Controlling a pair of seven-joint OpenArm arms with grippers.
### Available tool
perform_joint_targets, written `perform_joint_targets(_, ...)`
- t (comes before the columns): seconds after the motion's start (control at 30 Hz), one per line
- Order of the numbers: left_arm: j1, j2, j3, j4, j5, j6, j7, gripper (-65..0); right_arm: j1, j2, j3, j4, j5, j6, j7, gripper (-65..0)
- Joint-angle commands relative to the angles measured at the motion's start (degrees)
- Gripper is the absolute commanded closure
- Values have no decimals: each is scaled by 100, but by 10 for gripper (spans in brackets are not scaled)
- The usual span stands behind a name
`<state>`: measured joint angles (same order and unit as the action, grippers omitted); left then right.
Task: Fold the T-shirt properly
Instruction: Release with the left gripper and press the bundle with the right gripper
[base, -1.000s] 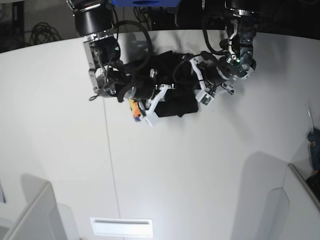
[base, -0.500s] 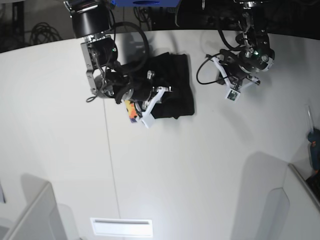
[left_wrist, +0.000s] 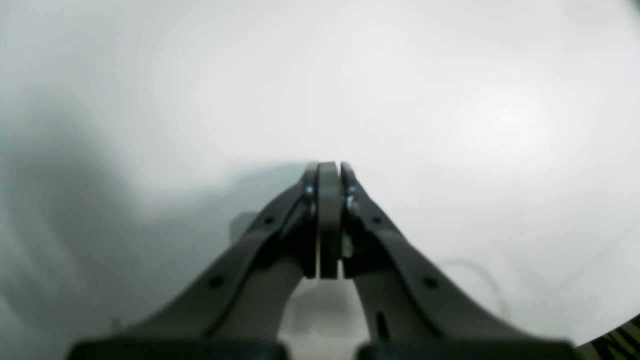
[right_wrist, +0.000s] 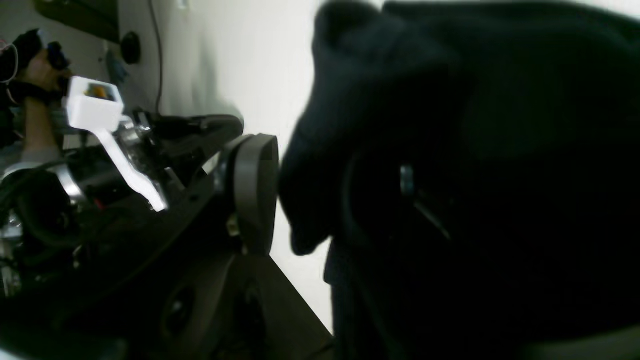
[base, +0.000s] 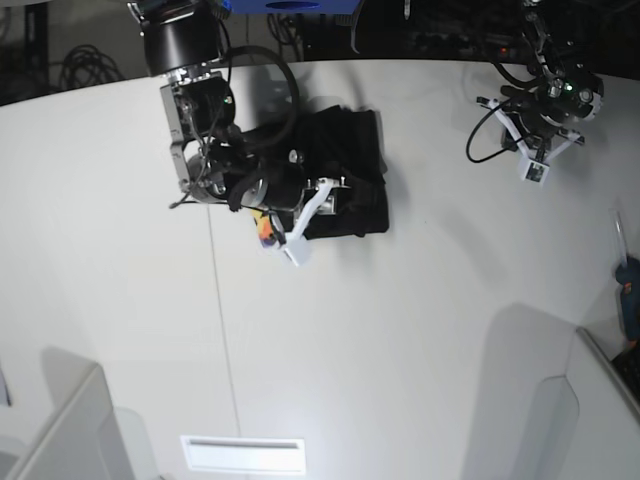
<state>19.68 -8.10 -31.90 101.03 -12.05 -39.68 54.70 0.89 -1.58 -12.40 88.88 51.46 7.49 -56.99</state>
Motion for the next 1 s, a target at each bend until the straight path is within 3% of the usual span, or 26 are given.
perform_joint_targets(0.0, -3, -65, -111, 81, -56, -32, -59, 0, 118, -39, -12, 101, 133, 38, 42, -284)
perform_joint_targets(0.17, -3, -65, -252, 81, -56, -32, -59, 0, 197, -242, -30, 75, 107, 38, 33, -284)
perform_joint_targets(0.33, -21, -65, -243, 81, -56, -32, -59, 0, 303, -312, -513, 75, 98, 21, 68, -284)
perform_joint_targets(0.5, -21, -65, -261, 81, -56, -32, -59, 0, 408, -312, -935, 127, 124, -507, 86, -284)
perform_joint_targets(0.63, -21, -65, -269, 81, -56, -32, -59, 0, 540, -259, -1437, 602, 98, -542, 86, -284)
perform_joint_targets(0.77, -12, -74, -278, 81, -56, -32, -59, 0, 522, 268, -1366, 1551, 80, -577, 139, -284)
perform_joint_targets(0.83, -12, -162, -278, 81, -65, -32, -59, 0, 364, 602, -1059, 1894, -52, -815, 376, -275)
perform_joint_targets(0.9, -3, -170, -278, 81, -65, -32, -59, 0, 153, 831, -795, 2088, -192, -1026, 631, -210)
perform_joint_targets(0.97, 41, -170, -278, 81, -65, -32, -76, 0, -23, 1051, -584, 2132, -307, -1069, 851, -66)
